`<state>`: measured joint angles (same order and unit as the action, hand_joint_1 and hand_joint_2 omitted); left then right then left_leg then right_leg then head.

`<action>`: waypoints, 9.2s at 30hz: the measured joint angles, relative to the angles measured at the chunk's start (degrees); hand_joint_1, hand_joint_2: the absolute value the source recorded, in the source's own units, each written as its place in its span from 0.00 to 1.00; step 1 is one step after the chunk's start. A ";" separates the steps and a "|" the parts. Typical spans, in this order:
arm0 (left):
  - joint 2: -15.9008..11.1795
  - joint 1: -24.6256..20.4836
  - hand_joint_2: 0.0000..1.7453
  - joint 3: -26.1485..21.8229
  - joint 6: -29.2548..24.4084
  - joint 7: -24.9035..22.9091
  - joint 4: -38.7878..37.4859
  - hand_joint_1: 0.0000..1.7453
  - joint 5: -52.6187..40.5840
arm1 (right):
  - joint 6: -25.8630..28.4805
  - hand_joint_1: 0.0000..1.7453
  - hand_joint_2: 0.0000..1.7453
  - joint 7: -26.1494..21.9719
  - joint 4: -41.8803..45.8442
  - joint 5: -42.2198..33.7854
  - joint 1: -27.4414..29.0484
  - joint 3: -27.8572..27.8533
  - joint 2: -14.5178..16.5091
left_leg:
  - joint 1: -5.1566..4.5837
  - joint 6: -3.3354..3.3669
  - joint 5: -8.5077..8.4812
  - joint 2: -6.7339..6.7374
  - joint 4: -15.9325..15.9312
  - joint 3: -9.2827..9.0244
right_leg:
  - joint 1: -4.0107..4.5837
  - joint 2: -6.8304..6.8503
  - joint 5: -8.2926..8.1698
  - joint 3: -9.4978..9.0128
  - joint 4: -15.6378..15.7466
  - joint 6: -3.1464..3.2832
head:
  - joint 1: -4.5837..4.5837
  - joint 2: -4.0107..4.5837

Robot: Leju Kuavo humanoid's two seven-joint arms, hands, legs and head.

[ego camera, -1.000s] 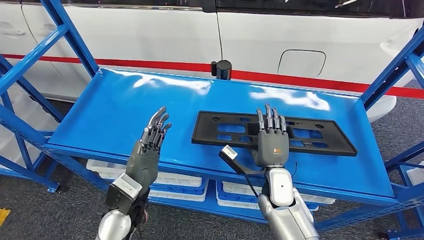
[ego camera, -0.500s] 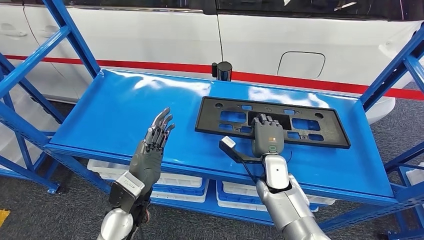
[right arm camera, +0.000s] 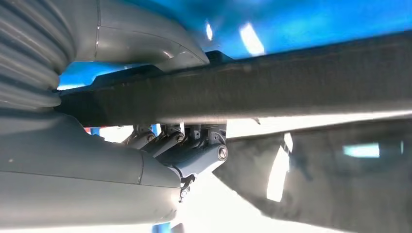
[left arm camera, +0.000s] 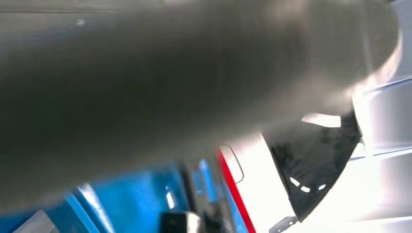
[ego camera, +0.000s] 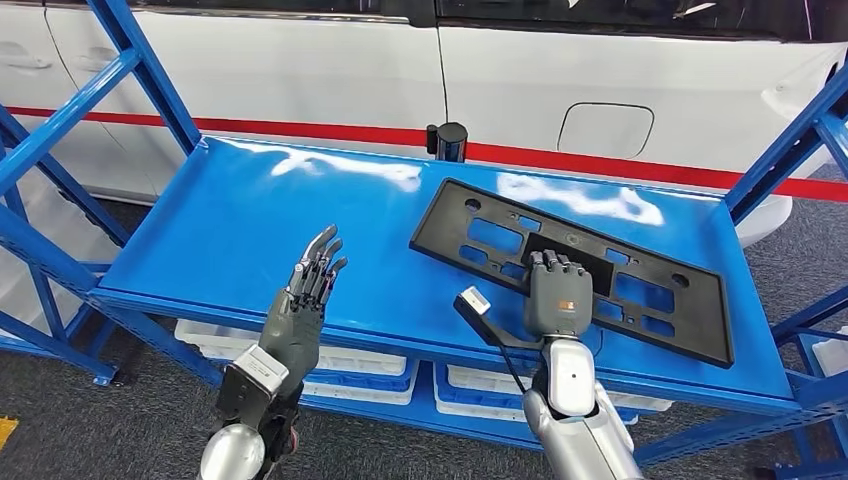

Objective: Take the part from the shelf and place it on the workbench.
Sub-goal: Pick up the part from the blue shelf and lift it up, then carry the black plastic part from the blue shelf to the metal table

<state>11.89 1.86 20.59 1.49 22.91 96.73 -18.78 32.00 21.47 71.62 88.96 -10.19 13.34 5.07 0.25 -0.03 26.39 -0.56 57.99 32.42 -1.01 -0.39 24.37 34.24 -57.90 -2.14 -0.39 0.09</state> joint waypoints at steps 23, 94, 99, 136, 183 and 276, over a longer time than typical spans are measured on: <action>0.17 4.07 0.00 -2.33 -1.07 2.66 1.72 0.00 -1.63 | 7.23 0.88 1.00 -12.38 36.93 -0.21 13.47 3.37 1.87 | -0.03 0.10 0.21 0.05 0.05 0.26 | -0.06 -0.01 0.01 0.27 0.12 -0.04 | 0.01 0.00; 1.70 6.84 0.00 -5.85 -1.64 3.41 3.38 0.00 -2.77 | 7.30 1.00 1.00 -13.89 42.37 -2.78 15.47 12.69 -2.15 | -0.44 2.62 -2.56 0.59 -0.13 2.97 | -0.16 0.33 8.00 7.05 -16.69 -0.51 | -0.10 0.00; 1.70 6.86 0.00 -5.86 -1.60 3.40 3.39 0.00 -2.77 | 7.31 1.00 1.00 -14.05 42.41 -3.34 15.37 12.69 -2.25 | -1.00 2.08 -5.67 0.60 -0.11 6.04 | 0.78 0.51 5.42 -6.09 -1.21 -0.56 | -0.03 0.00; 1.62 7.26 0.00 -6.49 -1.98 2.93 3.75 0.00 -3.55 | 7.33 1.00 1.00 -14.59 42.54 -3.95 15.81 12.38 -2.27 | -0.17 -0.28 -2.80 0.32 4.00 8.54 | 0.44 0.56 4.28 -6.05 2.27 1.90 | 0.10 0.00; 1.42 8.17 0.00 -7.43 -2.69 3.15 3.63 0.00 -3.95 | 7.34 1.00 1.00 -23.74 45.58 -14.60 20.70 8.36 -1.75 | 1.79 -1.25 0.31 -4.62 2.15 1.63 | 0.05 -5.66 1.43 -1.12 -0.41 0.20 | 0.61 0.00; 2.87 7.47 0.00 -12.53 4.27 6.72 -2.62 0.00 0.77 | 7.35 1.00 1.00 -27.81 51.59 -13.67 29.14 2.60 2.32 | 0.34 1.54 0.17 -1.53 0.21 -0.04 | 0.47 -5.12 0.43 1.71 -1.63 -0.05 | 0.55 0.00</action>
<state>14.76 9.33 8.06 5.76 29.63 94.11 -18.01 39.35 -6.34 123.21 75.29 18.95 15.94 7.39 0.59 1.51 26.56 -2.09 58.21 32.38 -0.54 -5.51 24.79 35.95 -59.53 -2.19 0.16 0.09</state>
